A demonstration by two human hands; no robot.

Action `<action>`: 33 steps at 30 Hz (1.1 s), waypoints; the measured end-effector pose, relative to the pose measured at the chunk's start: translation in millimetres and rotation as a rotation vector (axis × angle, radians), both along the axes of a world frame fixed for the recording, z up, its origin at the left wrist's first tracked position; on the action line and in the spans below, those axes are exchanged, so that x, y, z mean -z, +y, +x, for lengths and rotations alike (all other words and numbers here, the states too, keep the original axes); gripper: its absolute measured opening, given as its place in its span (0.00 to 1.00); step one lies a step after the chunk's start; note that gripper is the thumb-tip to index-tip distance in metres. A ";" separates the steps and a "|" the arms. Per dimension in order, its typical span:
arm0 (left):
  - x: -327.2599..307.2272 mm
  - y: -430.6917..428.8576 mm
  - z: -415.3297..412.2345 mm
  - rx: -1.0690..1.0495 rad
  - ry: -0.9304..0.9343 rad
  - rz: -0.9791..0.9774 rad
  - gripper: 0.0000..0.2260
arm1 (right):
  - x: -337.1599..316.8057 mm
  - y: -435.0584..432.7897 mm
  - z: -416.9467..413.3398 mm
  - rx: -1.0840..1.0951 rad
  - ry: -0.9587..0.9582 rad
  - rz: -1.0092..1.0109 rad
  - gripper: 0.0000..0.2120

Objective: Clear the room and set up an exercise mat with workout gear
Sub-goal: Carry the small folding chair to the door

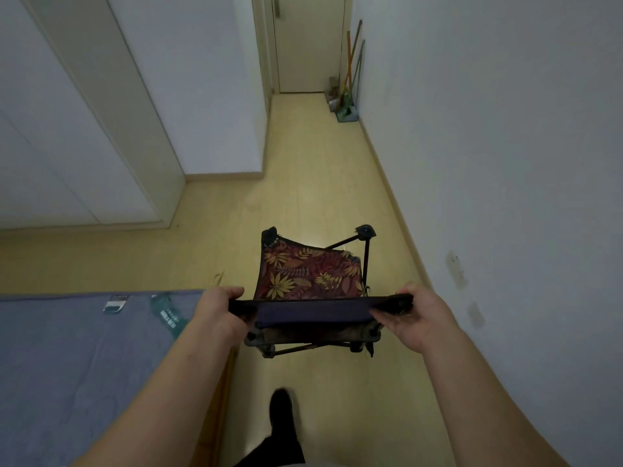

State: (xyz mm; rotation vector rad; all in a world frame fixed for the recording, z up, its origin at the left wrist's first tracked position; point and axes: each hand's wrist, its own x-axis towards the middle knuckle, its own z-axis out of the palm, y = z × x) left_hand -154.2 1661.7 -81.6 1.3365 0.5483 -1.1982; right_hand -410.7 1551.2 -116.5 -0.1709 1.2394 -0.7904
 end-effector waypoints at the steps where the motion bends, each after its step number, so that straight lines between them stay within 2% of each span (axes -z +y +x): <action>1: 5.6 -19.1 13.4 0.011 -0.007 0.016 0.05 | -0.5 -19.7 13.1 -0.004 0.025 -0.006 0.02; 7: 25.9 -165.3 109.7 0.055 0.014 0.066 0.07 | 3.0 -161.8 111.5 0.002 0.133 -0.010 0.02; 12: 14.5 -279.7 172.9 0.098 -0.008 0.066 0.06 | -5.7 -259.5 170.4 0.065 0.155 0.016 0.02; 19: 24.2 -440.8 242.4 0.144 -0.034 0.079 0.05 | 3.9 -405.9 235.1 0.128 0.134 -0.006 0.03; 26: 39.8 -617.3 302.9 0.108 -0.005 0.133 0.05 | 16.6 -602.0 294.5 0.063 0.101 -0.001 0.04; 28: 33.4 -665.3 320.2 0.100 -0.003 0.129 0.02 | 11.1 -653.7 310.4 0.035 0.083 0.007 0.05; 33: 23.3 -774.0 363.0 0.055 0.003 0.103 0.06 | -3.3 -772.0 355.7 0.008 0.078 0.031 0.05</action>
